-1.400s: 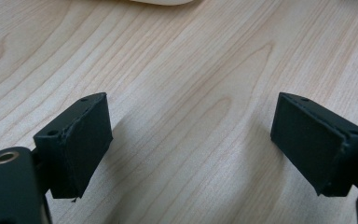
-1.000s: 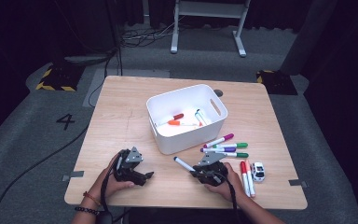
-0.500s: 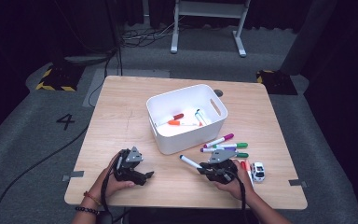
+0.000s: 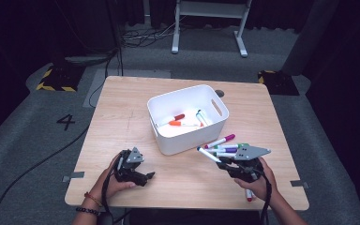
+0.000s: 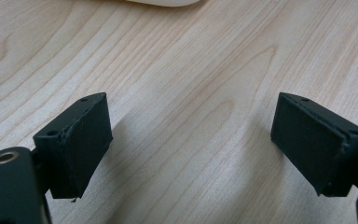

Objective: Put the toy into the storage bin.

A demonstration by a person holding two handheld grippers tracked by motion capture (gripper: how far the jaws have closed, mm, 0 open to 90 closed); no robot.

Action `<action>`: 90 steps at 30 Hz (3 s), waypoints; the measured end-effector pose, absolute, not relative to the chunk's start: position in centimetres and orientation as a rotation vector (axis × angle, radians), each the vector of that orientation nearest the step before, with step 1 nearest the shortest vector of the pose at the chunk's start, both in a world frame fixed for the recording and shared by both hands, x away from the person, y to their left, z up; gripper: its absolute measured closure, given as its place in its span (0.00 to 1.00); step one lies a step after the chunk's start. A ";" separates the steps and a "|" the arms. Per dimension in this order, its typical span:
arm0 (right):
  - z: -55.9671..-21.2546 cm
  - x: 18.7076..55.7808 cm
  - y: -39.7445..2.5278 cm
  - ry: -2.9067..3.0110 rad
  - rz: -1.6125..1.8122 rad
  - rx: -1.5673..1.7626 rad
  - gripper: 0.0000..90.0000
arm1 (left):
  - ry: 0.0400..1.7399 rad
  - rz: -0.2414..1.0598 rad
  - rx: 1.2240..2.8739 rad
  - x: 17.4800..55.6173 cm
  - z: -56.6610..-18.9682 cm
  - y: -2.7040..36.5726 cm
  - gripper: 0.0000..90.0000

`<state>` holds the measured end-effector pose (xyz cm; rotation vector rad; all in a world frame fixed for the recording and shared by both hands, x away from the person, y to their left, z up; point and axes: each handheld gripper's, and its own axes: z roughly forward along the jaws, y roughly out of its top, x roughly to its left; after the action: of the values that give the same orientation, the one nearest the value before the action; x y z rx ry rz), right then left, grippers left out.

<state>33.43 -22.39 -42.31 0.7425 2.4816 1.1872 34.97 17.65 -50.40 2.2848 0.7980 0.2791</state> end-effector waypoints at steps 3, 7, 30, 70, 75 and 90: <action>-40.6 33.6 -23.7 2.423 1.218 0.750 0.83 | 0.798 0.279 2.285 35.0 -50.4 17.6 0.14; -38.6 34.0 -24.9 2.366 1.241 0.760 0.83 | 0.799 0.283 2.284 35.0 -50.4 17.6 0.14; -32.7 39.4 -24.3 2.252 1.238 0.771 0.83 | 0.810 0.271 2.281 35.0 -50.4 17.6 0.14; -34.3 51.5 -17.1 2.357 0.961 1.013 0.83 | 0.815 0.267 2.279 35.0 -50.4 17.6 0.14; -34.9 52.0 -16.7 2.367 0.931 1.022 0.83 | 0.814 0.267 2.279 35.0 -50.4 17.6 0.14; -36.6 52.7 -15.6 2.487 0.769 1.024 0.83 | 0.814 0.268 2.279 35.0 -50.4 17.6 0.14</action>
<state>52.66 -15.58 -36.55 1.0241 2.4868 0.7691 35.02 17.56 -50.42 2.2788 0.8145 0.2677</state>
